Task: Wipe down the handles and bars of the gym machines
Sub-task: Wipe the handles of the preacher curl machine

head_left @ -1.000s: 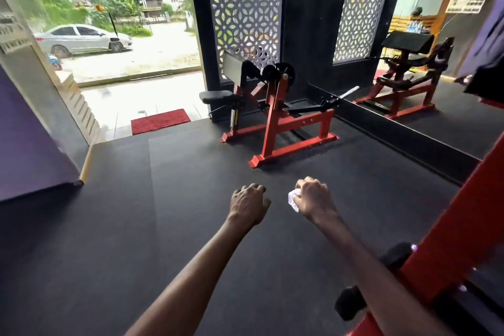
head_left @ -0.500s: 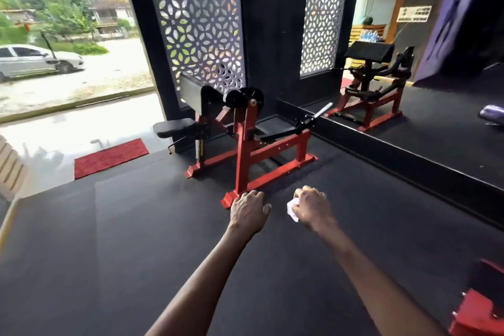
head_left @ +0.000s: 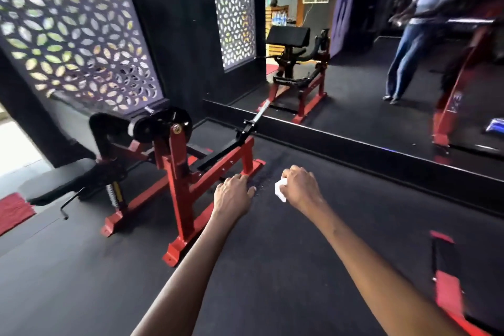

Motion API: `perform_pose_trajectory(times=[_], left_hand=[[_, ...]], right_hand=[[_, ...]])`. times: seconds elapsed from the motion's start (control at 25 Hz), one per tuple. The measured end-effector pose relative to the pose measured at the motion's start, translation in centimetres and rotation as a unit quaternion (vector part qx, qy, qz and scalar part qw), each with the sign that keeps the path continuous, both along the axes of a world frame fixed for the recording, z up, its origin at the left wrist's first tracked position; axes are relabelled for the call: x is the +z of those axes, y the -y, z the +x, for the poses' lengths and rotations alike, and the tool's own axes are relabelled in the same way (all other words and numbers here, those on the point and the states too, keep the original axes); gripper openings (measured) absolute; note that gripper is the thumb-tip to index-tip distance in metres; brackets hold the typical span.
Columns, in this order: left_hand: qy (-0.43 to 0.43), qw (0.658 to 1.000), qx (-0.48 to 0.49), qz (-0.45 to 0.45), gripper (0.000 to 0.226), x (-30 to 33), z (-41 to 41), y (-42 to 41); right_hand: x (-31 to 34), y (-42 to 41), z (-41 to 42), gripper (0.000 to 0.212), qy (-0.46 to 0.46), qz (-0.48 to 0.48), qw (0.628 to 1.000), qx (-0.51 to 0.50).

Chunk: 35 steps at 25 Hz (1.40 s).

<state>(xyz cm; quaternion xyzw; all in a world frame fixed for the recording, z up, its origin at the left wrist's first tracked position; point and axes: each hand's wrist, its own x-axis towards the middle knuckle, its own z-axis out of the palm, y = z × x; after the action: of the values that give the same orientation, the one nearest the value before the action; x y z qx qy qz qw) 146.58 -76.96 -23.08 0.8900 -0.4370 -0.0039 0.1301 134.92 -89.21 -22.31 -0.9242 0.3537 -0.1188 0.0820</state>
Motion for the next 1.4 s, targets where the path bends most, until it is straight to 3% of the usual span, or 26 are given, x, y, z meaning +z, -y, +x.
perform_pose_trajectory(times=[0.28,0.96,1.2,1.4], left_hand=[[0.000,1.000,-0.010,-0.016,0.035,-1.9,13.1,17.0],[-0.062,0.996,0.059,-0.035,0.030,-4.0,46.1,57.6],[-0.050,0.998,0.030,-0.029,0.034,-2.7,58.3,73.1],[-0.043,0.998,0.047,-0.012,0.032,-4.1,65.3,83.5]], right_hand=[[-1.5,17.8,12.7,0.022,0.034,0.005,0.999,-0.012],[-3.0,60.0,46.9,0.022,-0.037,0.007,0.997,0.073],[-1.5,74.3,58.5,0.020,-0.027,0.019,0.997,0.070],[-2.9,84.9,66.1,0.047,-0.033,0.029,0.995,0.093]])
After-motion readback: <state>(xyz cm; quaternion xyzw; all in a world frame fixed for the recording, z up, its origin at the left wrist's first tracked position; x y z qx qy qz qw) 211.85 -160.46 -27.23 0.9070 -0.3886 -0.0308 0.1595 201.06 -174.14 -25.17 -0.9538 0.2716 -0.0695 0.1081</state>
